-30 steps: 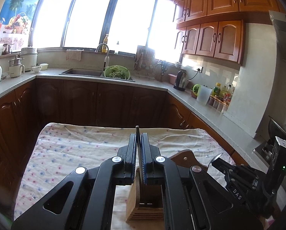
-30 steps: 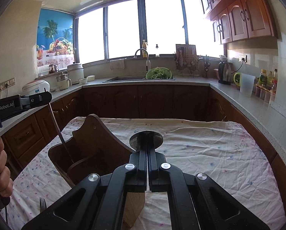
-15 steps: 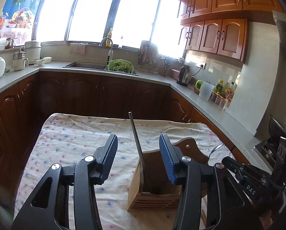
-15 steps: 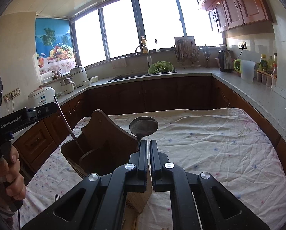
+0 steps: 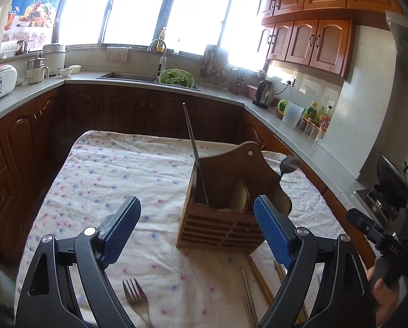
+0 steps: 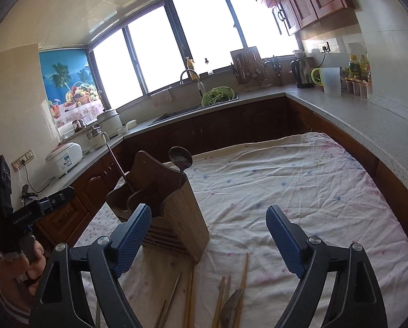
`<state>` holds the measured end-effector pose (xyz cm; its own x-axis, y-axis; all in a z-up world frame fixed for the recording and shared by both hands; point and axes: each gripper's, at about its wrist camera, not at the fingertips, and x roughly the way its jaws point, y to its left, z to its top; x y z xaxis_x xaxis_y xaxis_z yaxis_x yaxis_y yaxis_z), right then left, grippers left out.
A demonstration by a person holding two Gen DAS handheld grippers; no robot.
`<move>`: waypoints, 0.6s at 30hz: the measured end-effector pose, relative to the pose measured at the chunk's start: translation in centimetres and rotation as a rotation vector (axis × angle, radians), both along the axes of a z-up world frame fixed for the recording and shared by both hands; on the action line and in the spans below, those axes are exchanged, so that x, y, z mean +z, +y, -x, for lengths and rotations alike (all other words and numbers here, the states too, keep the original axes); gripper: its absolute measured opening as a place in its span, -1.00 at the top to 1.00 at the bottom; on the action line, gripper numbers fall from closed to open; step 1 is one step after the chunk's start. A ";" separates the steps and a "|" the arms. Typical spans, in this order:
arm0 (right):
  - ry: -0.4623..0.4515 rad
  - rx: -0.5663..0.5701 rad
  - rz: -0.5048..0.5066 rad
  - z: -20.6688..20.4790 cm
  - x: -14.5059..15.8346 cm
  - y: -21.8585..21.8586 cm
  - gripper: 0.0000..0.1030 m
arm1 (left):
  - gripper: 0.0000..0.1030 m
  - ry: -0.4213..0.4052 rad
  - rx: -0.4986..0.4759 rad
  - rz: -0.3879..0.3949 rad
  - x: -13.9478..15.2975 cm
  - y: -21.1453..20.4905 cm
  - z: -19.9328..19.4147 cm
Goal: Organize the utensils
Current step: 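Open the left tool dropping the chopstick in while the right tool releases the spoon, then move both tools back down toward the remaining utensils on the cloth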
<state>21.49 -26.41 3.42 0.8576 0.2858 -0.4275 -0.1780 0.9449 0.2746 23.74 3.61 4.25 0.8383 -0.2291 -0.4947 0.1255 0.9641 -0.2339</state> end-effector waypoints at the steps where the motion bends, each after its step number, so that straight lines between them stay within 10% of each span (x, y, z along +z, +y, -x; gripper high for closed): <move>1: 0.004 -0.005 -0.003 0.6 0.0 -0.4 -0.74 | -0.69 0.011 -0.001 -0.001 -0.3 -0.1 0.6; 18: 0.078 -0.067 -0.024 9.8 -3.0 -4.2 -0.83 | -0.70 0.142 -0.047 0.001 -4.5 -2.9 7.7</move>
